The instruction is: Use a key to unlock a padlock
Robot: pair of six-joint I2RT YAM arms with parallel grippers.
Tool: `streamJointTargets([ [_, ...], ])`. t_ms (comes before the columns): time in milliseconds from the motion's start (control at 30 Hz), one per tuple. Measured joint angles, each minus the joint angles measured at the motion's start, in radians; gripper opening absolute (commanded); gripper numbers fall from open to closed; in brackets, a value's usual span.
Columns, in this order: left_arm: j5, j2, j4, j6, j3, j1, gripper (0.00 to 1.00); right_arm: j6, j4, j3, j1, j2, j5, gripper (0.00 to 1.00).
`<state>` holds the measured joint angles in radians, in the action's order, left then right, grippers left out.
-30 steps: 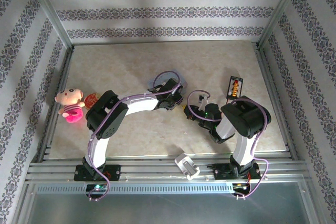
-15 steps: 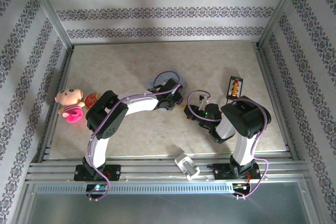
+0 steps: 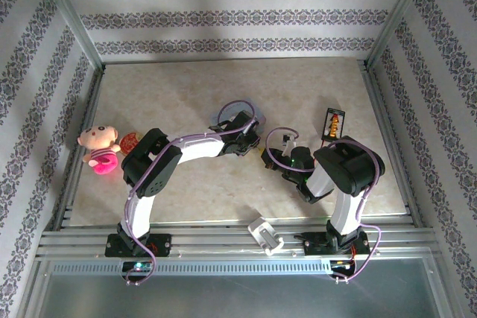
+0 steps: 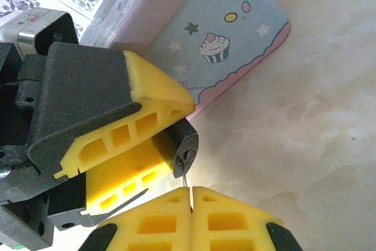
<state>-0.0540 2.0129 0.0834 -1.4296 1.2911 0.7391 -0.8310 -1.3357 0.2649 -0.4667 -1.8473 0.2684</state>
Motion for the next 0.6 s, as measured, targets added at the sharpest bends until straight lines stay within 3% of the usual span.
streamJointTargets([
  [600,-0.003,-0.003,-0.024,0.000,-0.013,0.000,0.07,0.026,0.009,-0.003,-0.001,0.019,-0.003,0.00],
])
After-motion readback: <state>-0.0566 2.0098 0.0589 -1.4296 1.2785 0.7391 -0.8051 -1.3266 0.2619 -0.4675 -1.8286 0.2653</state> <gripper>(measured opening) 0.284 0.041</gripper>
